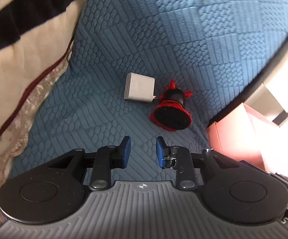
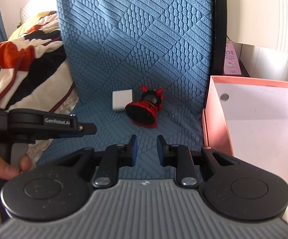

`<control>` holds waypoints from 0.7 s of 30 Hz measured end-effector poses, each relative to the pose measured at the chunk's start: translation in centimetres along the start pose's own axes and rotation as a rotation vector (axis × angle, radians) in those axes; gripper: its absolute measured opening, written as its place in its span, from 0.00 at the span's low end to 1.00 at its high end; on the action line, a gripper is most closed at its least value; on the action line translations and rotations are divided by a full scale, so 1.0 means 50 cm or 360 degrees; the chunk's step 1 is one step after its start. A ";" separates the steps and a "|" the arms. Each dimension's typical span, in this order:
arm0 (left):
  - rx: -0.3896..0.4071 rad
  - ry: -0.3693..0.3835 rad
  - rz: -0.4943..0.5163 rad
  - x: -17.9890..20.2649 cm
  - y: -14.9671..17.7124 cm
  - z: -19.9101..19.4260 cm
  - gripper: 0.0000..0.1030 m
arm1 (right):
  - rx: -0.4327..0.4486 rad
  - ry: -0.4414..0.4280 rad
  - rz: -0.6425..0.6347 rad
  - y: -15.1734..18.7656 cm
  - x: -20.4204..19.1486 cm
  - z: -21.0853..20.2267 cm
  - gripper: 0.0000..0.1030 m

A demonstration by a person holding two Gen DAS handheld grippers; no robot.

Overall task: Organize rigid objects
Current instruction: 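Lower the right tool onto the red devil figurine while the left tool approaches the white charger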

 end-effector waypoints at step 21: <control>-0.0054 -0.0067 -0.0075 -0.080 -0.095 0.096 0.32 | -0.0066 0.0159 -0.0008 -0.054 0.027 0.146 0.36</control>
Point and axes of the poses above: each gripper's, at about its wrist camera, not at the fingertips, and z roughly the way its jaws point, x to its right, y to its underside, the point moved 6 cm from there along z, roughly the way its jaws point, and after that the axes turned 8 degrees about z, right-handed, at the moved point
